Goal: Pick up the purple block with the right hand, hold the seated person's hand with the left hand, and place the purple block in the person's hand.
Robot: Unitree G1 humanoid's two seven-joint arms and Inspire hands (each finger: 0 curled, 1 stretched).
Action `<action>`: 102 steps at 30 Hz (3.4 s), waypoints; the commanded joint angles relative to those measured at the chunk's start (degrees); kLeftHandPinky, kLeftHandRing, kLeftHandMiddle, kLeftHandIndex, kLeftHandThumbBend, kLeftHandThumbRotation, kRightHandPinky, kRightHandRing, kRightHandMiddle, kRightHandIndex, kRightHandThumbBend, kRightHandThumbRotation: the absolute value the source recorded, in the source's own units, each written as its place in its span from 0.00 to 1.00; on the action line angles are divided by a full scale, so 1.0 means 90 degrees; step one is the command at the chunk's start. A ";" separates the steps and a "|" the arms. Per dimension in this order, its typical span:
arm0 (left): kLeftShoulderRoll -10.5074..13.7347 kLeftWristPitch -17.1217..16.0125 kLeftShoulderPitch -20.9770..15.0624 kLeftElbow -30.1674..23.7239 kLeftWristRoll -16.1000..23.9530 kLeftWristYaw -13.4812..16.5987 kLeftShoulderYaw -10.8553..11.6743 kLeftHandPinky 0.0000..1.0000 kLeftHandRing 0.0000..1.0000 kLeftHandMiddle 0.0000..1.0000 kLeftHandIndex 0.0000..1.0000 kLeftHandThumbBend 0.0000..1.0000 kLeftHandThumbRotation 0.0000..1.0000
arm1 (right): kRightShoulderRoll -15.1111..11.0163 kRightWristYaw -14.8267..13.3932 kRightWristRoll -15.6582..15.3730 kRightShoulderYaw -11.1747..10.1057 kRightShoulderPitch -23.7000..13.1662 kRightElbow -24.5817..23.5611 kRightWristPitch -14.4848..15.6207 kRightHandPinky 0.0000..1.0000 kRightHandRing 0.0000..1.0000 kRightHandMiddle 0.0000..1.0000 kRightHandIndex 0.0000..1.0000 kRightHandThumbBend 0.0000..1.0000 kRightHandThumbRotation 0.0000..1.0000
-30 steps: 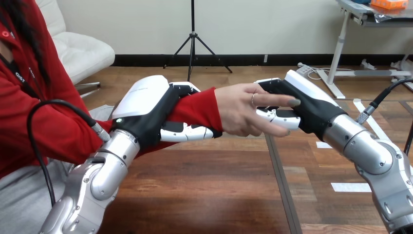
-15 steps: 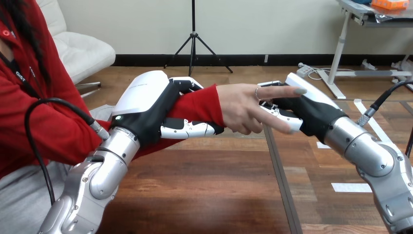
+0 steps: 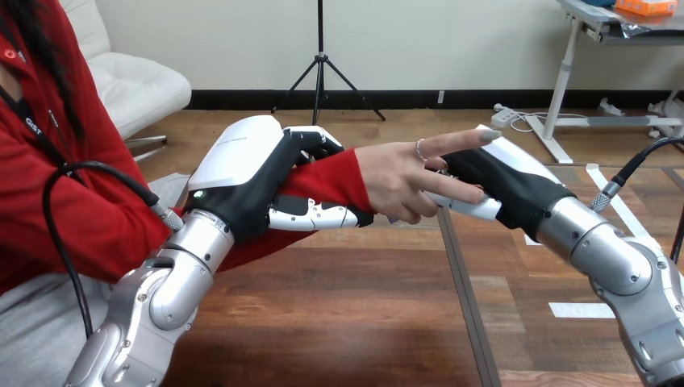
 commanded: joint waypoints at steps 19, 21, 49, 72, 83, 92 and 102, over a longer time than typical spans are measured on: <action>-0.0049 -0.0165 -0.0377 -0.0509 -0.0103 0.0135 0.0109 0.60 0.70 0.74 0.66 0.82 0.65 | -0.0201 0.0078 0.0187 -0.0232 -0.0288 0.0239 -0.0158 0.53 0.58 0.63 0.66 0.40 0.79; -0.0045 -0.0162 -0.0372 -0.0518 -0.0101 0.0135 0.0112 0.60 0.70 0.74 0.66 0.82 0.66 | -0.0211 0.0093 0.0197 -0.0233 -0.0286 0.0252 -0.0163 0.52 0.58 0.63 0.66 0.40 0.76; 0.0098 -0.0276 0.0082 -0.1056 -0.0331 0.0155 0.0393 0.57 0.67 0.71 0.63 0.78 0.62 | -0.0462 0.0287 0.0570 -0.0447 0.0130 0.0170 -0.0268 0.54 0.61 0.65 0.69 0.38 0.61; 0.0274 -0.0822 0.1151 -0.1297 -0.0979 0.0065 0.0850 0.55 0.69 0.74 0.64 0.81 0.60 | -0.0540 0.0338 0.1143 -0.0971 0.0928 -0.0266 -0.0496 0.54 0.61 0.65 0.69 0.41 0.68; 0.0381 -0.0948 0.1739 -0.1372 -0.1362 -0.0166 0.1034 0.57 0.73 0.77 0.69 0.94 0.66 | -0.0563 0.0382 0.1479 -0.1328 0.1392 -0.0438 -0.0561 0.52 0.61 0.65 0.69 0.44 0.69; 0.0320 -0.1142 0.2147 -0.1254 -0.1743 -0.0259 0.1142 0.61 0.76 0.79 0.73 1.00 0.70 | -0.0531 0.0463 0.1791 -0.1622 0.1732 -0.0447 -0.0799 0.52 0.61 0.66 0.70 0.44 0.71; 0.0226 -0.1754 0.2483 -0.0758 -0.2051 -0.0158 0.1130 0.64 0.75 0.78 0.74 1.00 0.80 | -0.0496 0.0359 0.1928 -0.1862 0.2148 -0.0526 -0.0981 0.52 0.60 0.65 0.69 0.46 0.69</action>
